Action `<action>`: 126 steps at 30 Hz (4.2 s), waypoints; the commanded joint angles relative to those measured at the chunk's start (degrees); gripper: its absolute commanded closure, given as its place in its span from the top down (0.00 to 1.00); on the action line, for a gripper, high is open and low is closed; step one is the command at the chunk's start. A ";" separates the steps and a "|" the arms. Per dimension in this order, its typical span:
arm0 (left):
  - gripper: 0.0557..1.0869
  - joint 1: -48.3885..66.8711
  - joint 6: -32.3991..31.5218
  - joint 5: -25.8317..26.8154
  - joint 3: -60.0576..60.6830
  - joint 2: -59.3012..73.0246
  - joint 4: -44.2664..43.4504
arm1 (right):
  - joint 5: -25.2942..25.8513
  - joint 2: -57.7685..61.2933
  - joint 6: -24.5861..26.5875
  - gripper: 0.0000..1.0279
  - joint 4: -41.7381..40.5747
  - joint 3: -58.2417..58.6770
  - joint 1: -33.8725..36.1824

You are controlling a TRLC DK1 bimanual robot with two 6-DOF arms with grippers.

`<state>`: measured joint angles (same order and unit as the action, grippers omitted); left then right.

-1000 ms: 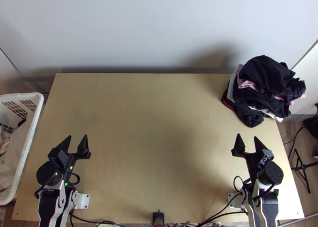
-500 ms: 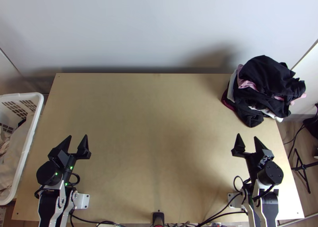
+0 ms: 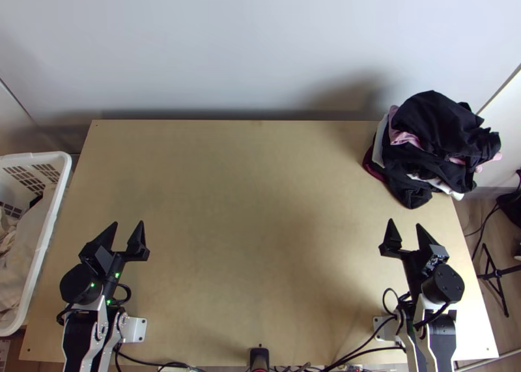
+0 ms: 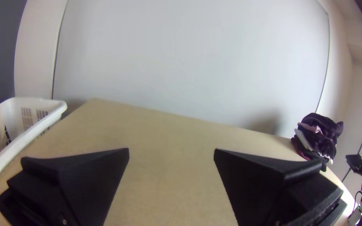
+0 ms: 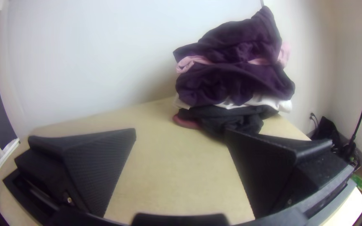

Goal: Fold the t-shirt

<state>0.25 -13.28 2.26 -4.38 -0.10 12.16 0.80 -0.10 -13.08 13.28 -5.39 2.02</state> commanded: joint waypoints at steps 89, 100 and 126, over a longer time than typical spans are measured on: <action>0.94 -4.21 12.05 -1.82 -16.27 25.24 -6.54 | 0.61 23.92 14.22 0.96 -2.73 -19.92 -9.76; 0.95 -3.42 8.97 -9.21 -35.87 46.68 -2.06 | 0.78 46.42 15.37 0.94 -3.79 -35.39 -6.15; 0.95 -2.45 6.07 -12.72 -53.80 72.26 0.76 | 6.85 80.78 9.39 0.94 8.78 -61.50 -8.17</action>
<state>-1.72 -7.07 -9.78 -55.90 66.83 11.33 7.11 77.89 -1.85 18.98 -65.34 -5.74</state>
